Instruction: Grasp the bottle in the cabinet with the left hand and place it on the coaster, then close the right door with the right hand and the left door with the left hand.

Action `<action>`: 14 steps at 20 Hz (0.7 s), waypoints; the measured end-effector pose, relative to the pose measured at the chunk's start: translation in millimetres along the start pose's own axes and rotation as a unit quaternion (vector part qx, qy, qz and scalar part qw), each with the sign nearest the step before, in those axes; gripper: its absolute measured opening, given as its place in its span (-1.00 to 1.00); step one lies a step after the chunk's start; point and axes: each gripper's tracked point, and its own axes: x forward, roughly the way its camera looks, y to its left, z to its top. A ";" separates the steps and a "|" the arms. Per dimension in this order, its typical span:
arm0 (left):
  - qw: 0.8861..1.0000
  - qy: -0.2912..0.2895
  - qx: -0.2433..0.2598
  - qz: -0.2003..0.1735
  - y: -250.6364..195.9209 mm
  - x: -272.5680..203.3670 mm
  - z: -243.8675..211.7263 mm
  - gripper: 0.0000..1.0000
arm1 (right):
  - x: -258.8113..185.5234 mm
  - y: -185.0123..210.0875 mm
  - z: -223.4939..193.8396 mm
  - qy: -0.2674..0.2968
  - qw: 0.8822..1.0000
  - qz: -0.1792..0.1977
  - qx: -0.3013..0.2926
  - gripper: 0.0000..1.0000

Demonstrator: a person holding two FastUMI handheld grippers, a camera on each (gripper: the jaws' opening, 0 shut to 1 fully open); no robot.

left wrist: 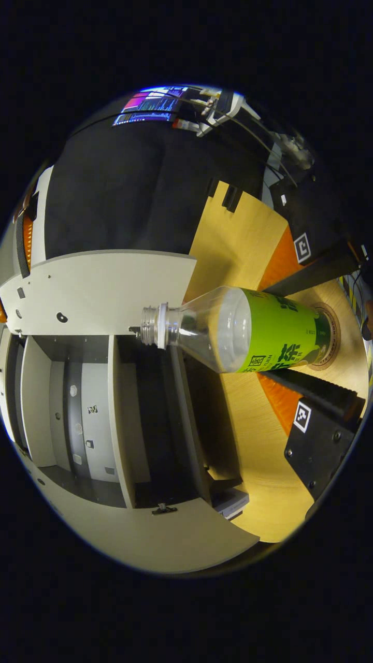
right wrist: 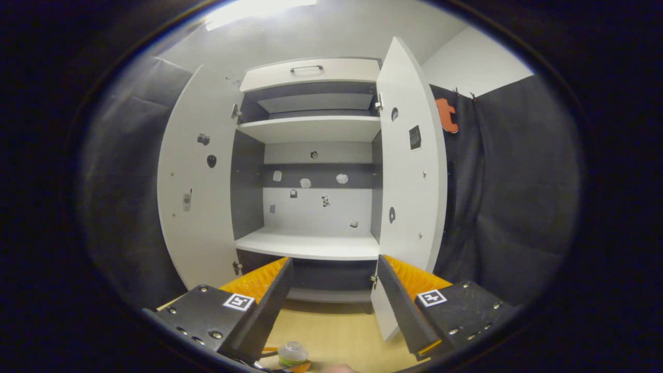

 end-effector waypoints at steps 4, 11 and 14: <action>0.999 -0.016 0.030 -0.005 1.7 -2.5 5.2 0.65 | 1.7 7.4 -8.2 0.008 1.000 0.005 0.000 0.97; 0.999 -0.012 0.037 0.006 8.6 -17.1 16.2 0.68 | -0.4 4.5 -6.0 0.006 1.000 0.002 0.005 0.97; 0.999 -0.018 0.032 0.010 11.1 -26.1 29.2 0.69 | -6.2 -1.4 -5.1 0.005 1.000 -0.004 0.004 0.97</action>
